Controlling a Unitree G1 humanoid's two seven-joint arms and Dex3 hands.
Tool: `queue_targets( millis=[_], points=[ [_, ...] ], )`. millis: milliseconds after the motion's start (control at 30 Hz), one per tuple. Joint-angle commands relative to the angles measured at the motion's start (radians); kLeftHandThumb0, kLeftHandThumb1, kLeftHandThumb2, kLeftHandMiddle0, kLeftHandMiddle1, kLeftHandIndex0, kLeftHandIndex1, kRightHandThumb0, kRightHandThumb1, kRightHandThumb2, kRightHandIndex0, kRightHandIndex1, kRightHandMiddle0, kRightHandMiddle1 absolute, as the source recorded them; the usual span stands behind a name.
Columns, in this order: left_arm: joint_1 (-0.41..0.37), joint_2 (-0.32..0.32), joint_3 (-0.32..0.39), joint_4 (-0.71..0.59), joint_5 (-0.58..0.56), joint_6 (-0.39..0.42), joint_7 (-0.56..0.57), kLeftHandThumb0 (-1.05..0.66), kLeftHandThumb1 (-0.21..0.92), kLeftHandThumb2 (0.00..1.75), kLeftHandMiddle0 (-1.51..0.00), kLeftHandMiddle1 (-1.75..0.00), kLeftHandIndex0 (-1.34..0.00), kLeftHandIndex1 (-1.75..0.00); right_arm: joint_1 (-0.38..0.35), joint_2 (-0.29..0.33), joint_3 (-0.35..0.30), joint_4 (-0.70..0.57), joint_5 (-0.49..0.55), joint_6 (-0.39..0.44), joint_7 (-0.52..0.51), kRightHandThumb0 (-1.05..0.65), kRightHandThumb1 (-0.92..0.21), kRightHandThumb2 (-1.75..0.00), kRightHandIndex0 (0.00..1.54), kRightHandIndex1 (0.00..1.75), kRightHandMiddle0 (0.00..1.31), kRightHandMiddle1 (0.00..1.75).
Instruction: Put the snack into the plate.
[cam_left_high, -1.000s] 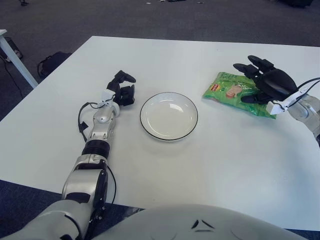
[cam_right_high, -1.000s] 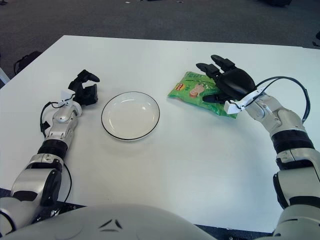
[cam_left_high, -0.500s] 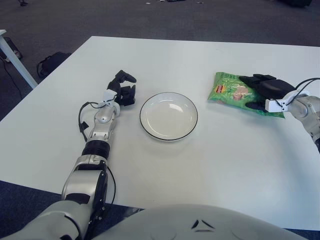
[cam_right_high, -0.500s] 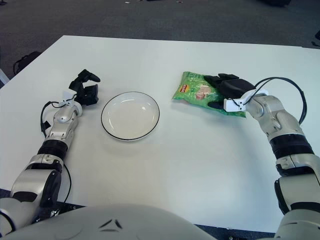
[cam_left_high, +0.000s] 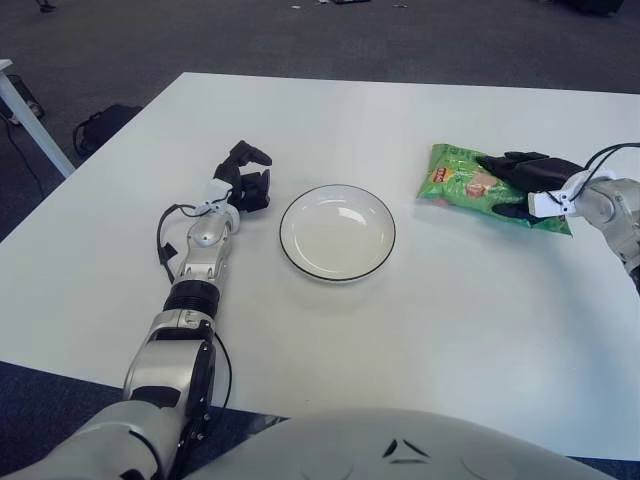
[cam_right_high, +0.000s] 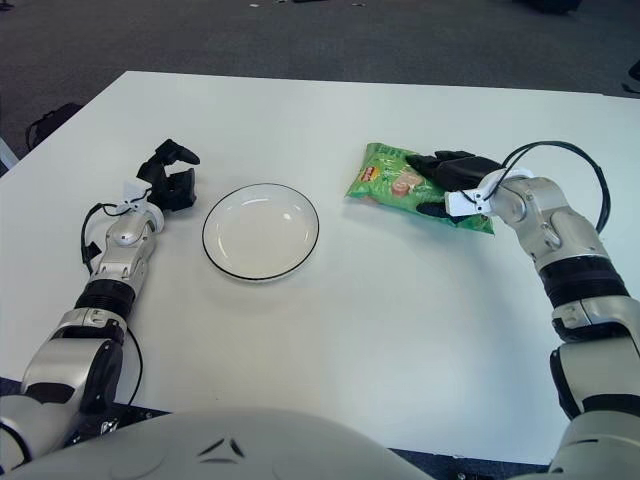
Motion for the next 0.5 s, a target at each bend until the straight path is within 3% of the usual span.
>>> queue_targets(
  millis=[0,167,367,467],
  points=[
    [0.074,-0.024,-0.011,0.050,0.016,0.004,0.015,-0.41,0.57,0.99,-1.14,-1.75,-0.41,-1.75,0.017,0.031,0.065,0.032,-0.052,0.056,0.080,-1.05,-0.92,-0.97,0.00,0.00,0.00,0.00],
    [0.074,-0.026,-0.013,0.049,0.022,0.001,0.024,-0.41,0.57,1.00,-1.16,-1.75,-0.42,-1.75,0.013,0.097,0.120,0.130,-0.131,0.148,-0.024,-1.05,-0.92,-1.02,0.00,0.00,0.00,0.00],
    [0.075,-0.027,-0.016,0.048,0.032,-0.001,0.035,-0.41,0.57,0.99,-1.17,-1.75,-0.41,-1.75,0.000,0.150,0.132,0.236,-0.161,0.231,-0.182,-0.99,-0.92,-1.07,0.00,0.00,0.01,0.01],
    [0.076,-0.028,-0.019,0.044,0.037,-0.001,0.040,-0.40,0.57,0.99,-1.17,-1.75,-0.41,-1.75,0.024,0.158,0.101,0.209,-0.148,0.253,-0.290,-0.91,-0.92,-1.05,0.00,0.00,0.00,0.18]
  ],
)
